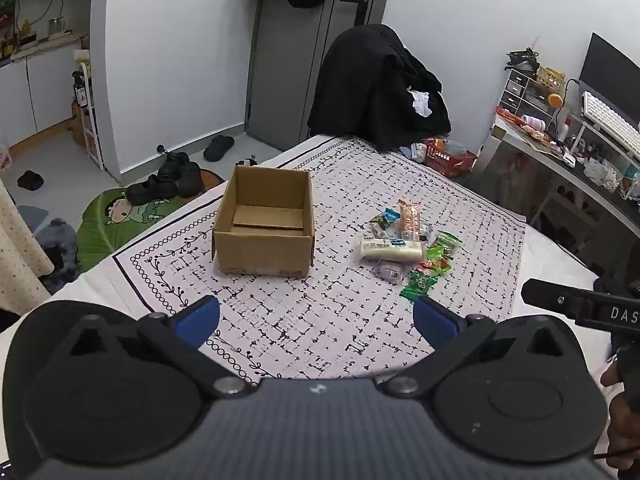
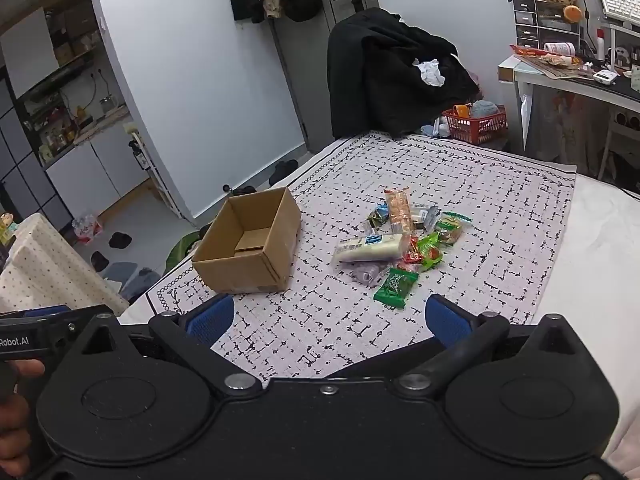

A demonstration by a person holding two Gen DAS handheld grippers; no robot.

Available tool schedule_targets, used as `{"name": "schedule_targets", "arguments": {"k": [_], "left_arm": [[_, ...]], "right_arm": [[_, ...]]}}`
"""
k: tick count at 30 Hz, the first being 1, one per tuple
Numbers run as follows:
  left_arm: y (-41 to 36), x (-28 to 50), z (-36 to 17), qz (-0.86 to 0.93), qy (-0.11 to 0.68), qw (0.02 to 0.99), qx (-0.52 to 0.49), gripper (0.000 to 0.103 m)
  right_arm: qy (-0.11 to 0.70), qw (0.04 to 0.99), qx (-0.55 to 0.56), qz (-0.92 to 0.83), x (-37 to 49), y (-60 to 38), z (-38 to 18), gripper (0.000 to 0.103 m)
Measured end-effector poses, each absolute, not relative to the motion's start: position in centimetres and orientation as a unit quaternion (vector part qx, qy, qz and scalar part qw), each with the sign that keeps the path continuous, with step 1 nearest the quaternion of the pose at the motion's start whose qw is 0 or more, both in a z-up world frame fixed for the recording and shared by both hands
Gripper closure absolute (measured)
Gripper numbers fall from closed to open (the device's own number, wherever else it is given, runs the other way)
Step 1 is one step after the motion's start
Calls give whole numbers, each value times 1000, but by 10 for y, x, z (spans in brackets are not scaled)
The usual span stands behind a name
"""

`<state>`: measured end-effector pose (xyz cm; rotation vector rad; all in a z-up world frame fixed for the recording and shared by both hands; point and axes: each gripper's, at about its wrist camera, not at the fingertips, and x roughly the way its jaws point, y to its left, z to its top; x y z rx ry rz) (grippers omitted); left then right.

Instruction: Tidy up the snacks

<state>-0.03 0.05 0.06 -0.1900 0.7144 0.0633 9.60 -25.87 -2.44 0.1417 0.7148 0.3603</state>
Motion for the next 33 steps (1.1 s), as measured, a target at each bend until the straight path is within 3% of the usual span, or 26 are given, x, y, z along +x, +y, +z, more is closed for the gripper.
{"name": "schedule_targets", "arguments": {"k": [33], "left_arm": [[-5, -2, -3, 31, 352, 931, -86, 0]], "right_arm": [[349, 919, 55, 173, 96, -260, -20, 0]]}}
